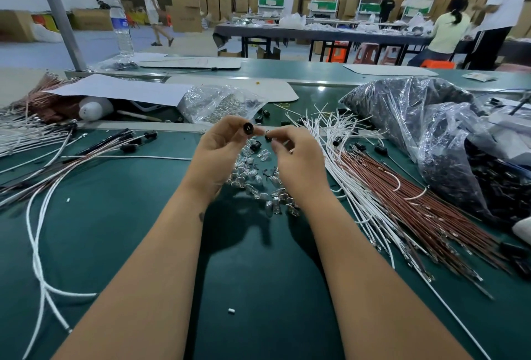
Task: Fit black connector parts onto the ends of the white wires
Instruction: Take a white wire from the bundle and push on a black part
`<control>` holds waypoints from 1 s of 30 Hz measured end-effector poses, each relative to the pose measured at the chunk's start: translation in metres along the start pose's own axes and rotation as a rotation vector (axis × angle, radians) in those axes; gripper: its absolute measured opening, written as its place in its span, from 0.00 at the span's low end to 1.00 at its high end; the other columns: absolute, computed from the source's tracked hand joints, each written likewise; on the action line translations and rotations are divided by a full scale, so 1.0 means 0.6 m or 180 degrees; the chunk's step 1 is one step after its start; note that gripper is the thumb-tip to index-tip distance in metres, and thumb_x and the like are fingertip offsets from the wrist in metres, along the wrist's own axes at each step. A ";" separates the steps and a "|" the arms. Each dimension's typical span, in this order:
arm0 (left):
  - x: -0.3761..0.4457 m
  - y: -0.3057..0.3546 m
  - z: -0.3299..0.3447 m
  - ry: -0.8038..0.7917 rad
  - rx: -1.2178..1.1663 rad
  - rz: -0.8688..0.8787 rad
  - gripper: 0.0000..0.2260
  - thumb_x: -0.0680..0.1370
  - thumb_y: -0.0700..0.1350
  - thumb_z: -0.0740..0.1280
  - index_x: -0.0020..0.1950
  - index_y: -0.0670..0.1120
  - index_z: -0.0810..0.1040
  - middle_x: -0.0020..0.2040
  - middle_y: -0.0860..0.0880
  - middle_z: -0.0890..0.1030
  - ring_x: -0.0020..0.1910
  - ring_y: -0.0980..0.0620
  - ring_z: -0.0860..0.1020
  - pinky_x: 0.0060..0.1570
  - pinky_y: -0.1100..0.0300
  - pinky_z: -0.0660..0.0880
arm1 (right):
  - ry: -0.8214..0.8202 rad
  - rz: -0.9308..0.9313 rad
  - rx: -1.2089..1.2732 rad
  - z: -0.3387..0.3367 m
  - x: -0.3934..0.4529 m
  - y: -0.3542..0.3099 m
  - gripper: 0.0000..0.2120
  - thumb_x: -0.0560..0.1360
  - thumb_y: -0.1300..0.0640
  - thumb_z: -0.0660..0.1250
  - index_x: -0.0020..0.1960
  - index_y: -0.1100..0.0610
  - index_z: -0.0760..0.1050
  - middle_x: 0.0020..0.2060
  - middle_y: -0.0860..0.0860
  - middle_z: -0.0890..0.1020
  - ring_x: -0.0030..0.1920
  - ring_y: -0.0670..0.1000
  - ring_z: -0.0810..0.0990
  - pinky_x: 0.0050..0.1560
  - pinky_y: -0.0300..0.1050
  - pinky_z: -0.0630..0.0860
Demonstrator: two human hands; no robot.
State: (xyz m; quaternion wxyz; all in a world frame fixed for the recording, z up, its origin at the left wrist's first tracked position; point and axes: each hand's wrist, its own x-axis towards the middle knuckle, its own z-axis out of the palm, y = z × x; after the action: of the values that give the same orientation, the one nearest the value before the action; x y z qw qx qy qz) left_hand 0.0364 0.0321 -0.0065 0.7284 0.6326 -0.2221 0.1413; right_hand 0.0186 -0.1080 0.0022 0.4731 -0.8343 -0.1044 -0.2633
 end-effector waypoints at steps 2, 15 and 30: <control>0.000 0.001 0.000 0.0108 0.0184 -0.0157 0.09 0.81 0.36 0.59 0.47 0.46 0.75 0.37 0.52 0.80 0.39 0.58 0.78 0.47 0.70 0.72 | 0.0187 0.0237 0.0543 -0.006 0.003 0.000 0.04 0.76 0.62 0.69 0.47 0.54 0.77 0.41 0.48 0.79 0.38 0.39 0.75 0.41 0.27 0.71; -0.007 -0.004 0.008 0.0112 0.1150 -0.0209 0.09 0.81 0.41 0.61 0.43 0.50 0.75 0.25 0.61 0.69 0.25 0.62 0.64 0.26 0.71 0.61 | 0.0302 0.0958 0.2499 -0.019 0.004 -0.007 0.04 0.73 0.60 0.72 0.42 0.57 0.77 0.26 0.48 0.78 0.25 0.45 0.73 0.26 0.36 0.71; -0.011 -0.002 0.013 0.0243 0.1280 -0.0309 0.09 0.79 0.41 0.66 0.39 0.48 0.77 0.24 0.59 0.69 0.24 0.62 0.65 0.26 0.71 0.63 | 0.0015 0.0984 0.1950 -0.020 0.005 0.008 0.04 0.77 0.63 0.67 0.44 0.58 0.78 0.27 0.47 0.79 0.27 0.45 0.75 0.31 0.37 0.74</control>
State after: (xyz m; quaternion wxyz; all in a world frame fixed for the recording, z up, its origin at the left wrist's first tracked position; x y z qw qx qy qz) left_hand 0.0301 0.0246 -0.0102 0.6012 0.7694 -0.1309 0.1715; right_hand 0.0189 -0.1207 0.0053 0.7362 -0.6588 -0.0499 -0.1467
